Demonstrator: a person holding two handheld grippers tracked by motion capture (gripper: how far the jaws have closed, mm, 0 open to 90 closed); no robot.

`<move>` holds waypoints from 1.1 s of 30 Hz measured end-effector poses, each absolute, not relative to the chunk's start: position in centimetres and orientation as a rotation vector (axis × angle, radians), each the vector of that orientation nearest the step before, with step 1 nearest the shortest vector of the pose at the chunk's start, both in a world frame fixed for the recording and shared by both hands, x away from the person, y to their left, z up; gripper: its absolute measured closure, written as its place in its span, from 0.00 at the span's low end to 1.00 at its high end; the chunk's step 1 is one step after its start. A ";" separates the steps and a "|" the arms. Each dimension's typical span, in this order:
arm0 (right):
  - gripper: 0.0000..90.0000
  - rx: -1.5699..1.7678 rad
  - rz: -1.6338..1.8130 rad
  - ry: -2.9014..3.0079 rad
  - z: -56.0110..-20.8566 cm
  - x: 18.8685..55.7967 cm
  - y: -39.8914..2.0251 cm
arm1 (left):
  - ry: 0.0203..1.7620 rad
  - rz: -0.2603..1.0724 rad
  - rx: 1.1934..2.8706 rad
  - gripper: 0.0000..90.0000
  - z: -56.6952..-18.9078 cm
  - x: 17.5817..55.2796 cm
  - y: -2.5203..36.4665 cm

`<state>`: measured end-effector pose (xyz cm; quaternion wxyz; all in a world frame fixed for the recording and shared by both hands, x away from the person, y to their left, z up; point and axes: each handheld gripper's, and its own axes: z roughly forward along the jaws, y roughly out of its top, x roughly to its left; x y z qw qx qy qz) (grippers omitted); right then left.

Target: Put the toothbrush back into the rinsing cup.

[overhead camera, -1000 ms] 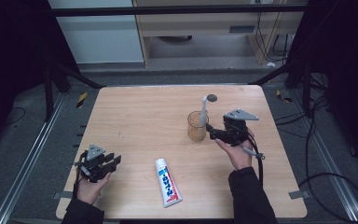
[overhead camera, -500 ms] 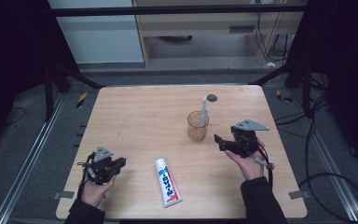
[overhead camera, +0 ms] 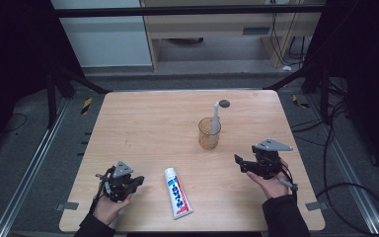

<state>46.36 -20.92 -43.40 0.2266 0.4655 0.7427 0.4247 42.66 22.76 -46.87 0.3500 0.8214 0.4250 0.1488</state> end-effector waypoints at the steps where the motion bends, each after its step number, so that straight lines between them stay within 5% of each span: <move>1: 0.28 1.283 1.161 2.049 -43.6 46.2 -21.1 | 1.084 0.379 2.144 1.00 -47.0 42.5 22.3; 33: 0.24 1.370 1.096 2.037 -47.1 43.2 -23.9 | 0.811 0.225 2.347 1.00 -48.1 39.2 15.4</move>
